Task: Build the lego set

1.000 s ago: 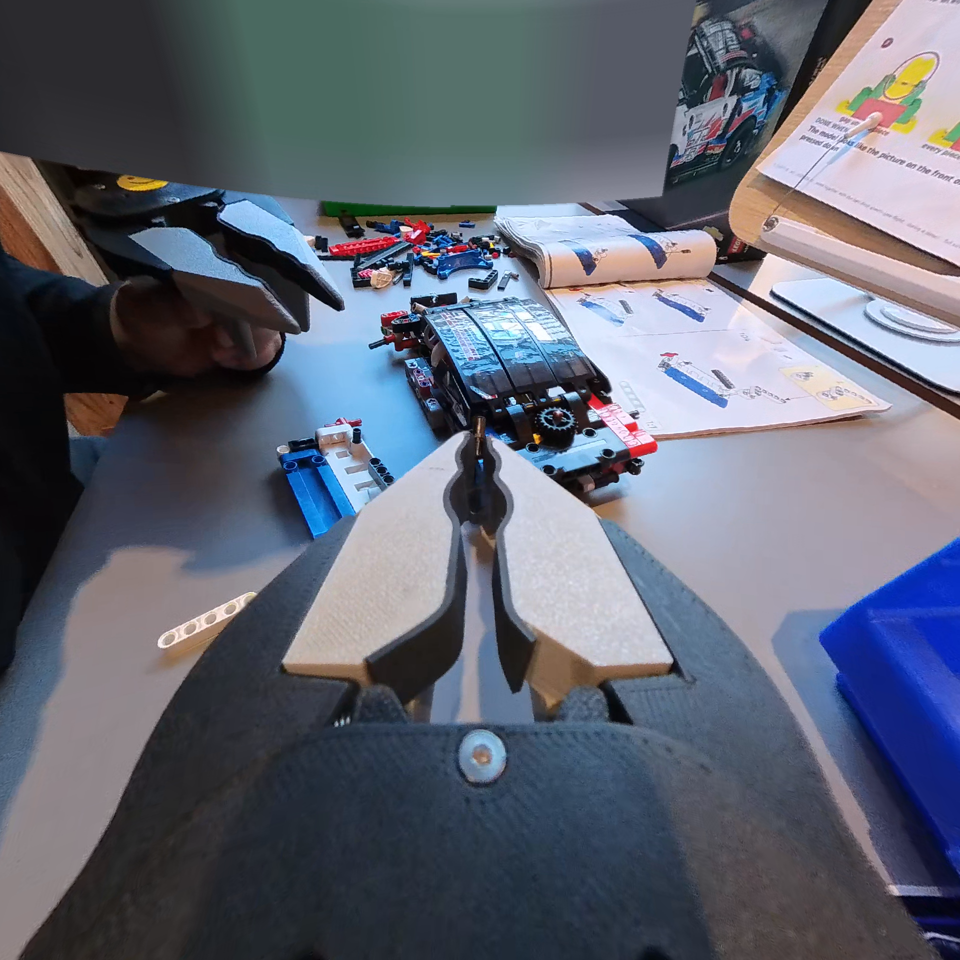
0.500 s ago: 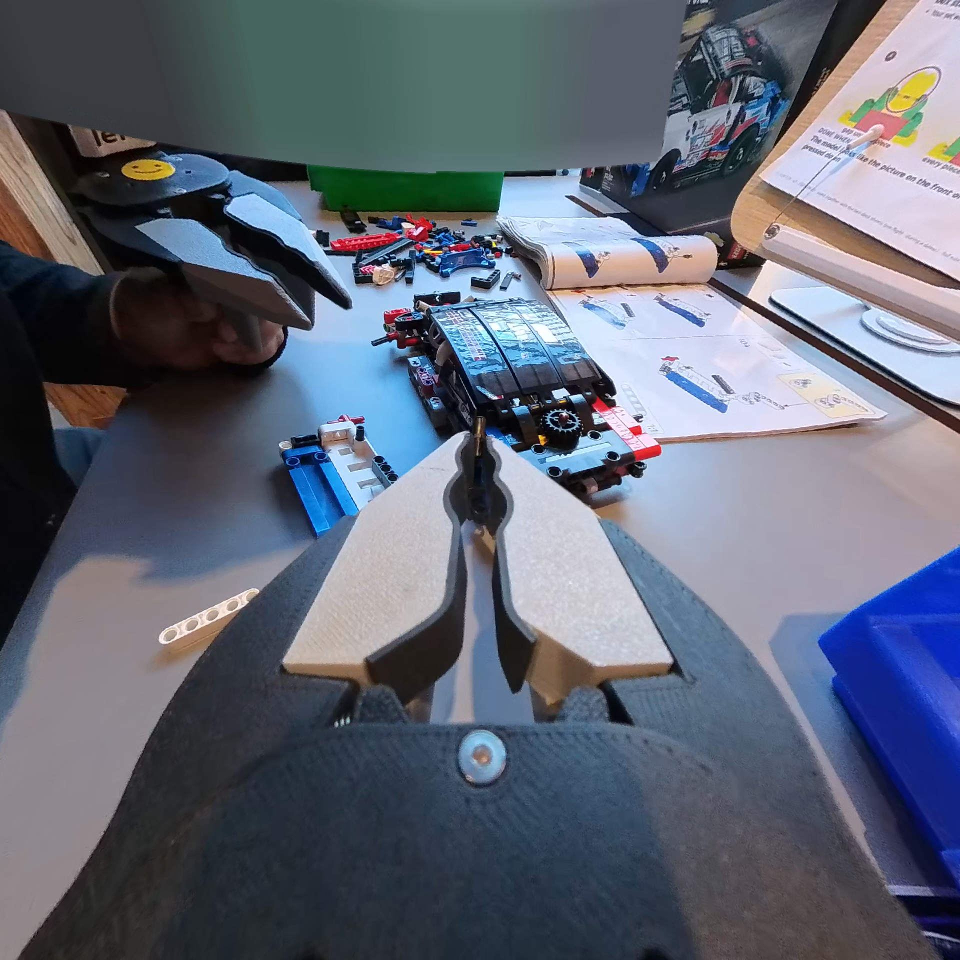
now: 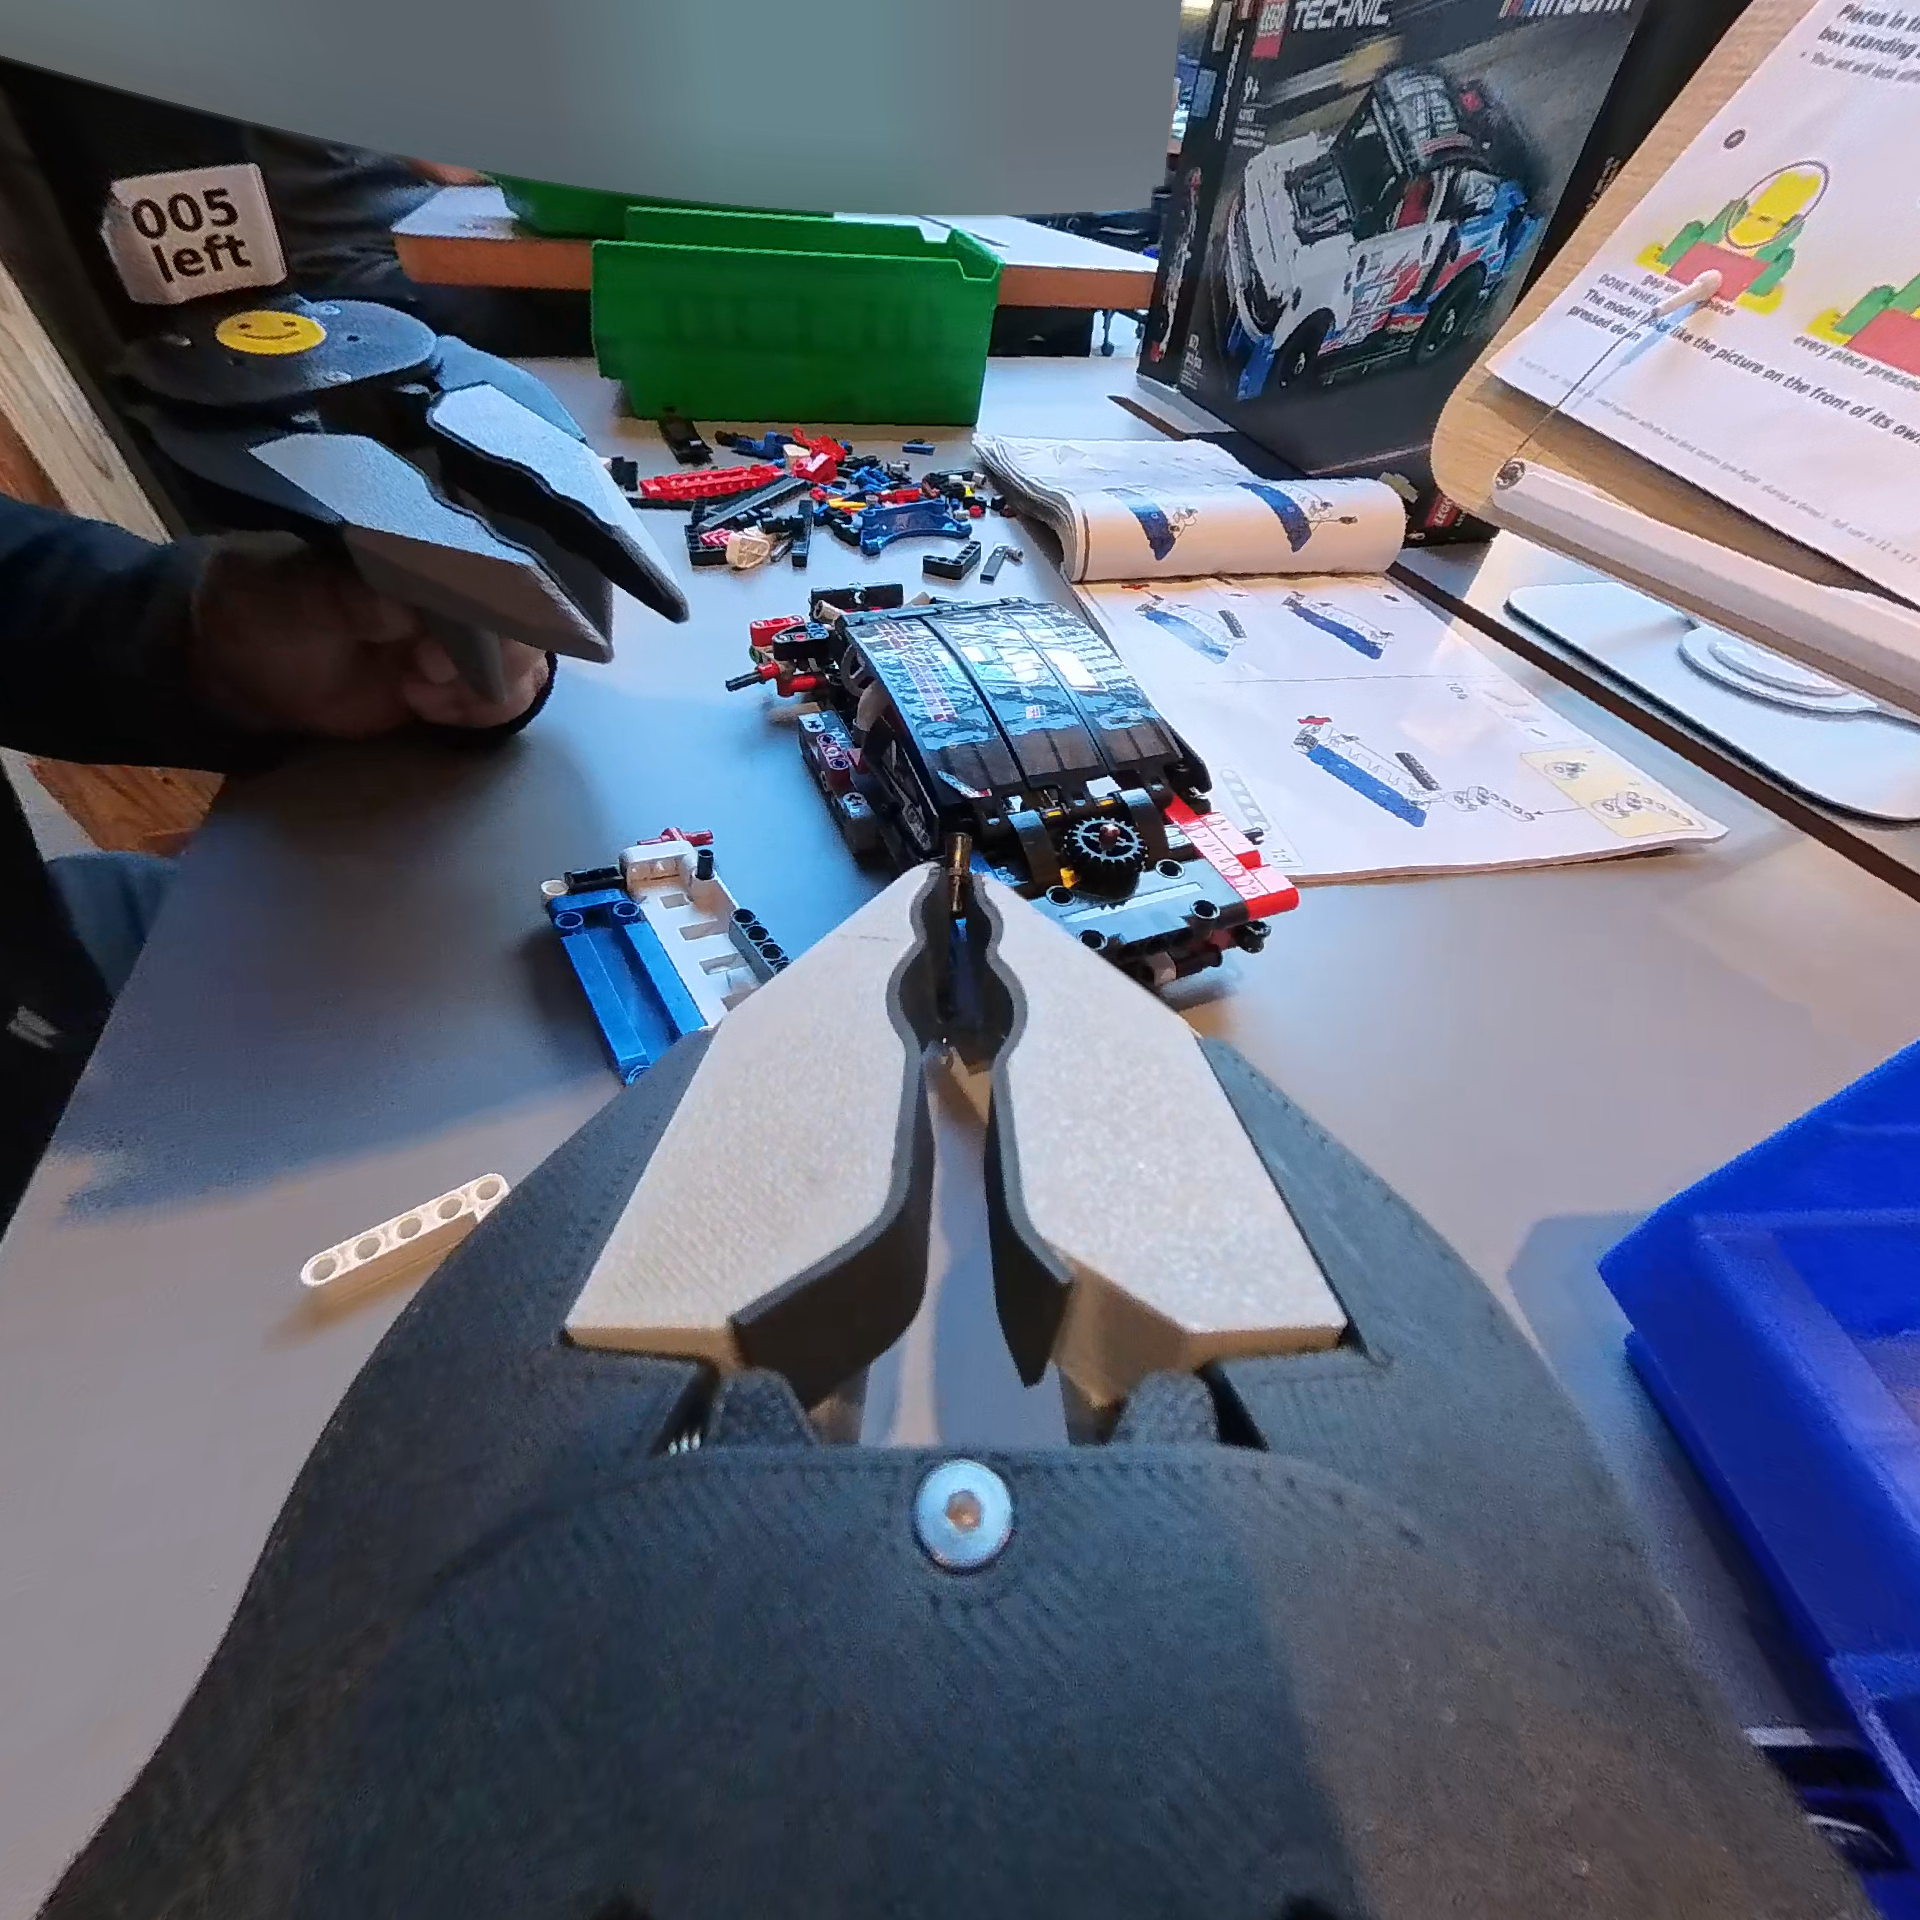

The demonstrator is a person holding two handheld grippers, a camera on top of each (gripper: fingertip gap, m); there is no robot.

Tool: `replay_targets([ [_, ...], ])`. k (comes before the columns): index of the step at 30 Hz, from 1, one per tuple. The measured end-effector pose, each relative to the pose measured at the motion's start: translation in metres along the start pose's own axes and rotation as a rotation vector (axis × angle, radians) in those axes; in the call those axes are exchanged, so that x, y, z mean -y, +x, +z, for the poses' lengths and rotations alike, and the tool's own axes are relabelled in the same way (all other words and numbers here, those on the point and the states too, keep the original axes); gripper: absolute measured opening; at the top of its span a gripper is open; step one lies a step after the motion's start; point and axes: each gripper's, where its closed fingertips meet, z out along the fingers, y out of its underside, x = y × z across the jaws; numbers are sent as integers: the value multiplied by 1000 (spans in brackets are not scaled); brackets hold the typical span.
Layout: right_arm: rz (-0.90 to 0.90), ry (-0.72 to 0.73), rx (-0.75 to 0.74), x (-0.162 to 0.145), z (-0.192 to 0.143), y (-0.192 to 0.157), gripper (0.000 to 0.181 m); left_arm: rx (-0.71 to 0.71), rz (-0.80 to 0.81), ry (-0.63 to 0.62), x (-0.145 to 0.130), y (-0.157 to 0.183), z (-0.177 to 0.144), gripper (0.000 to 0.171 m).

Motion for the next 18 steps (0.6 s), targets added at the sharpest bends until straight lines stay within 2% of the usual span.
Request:
replay_targets([
  [18,-21,-12,-14,-2,-3,1,0,-4,40,-63,-8,4,6,18],
])
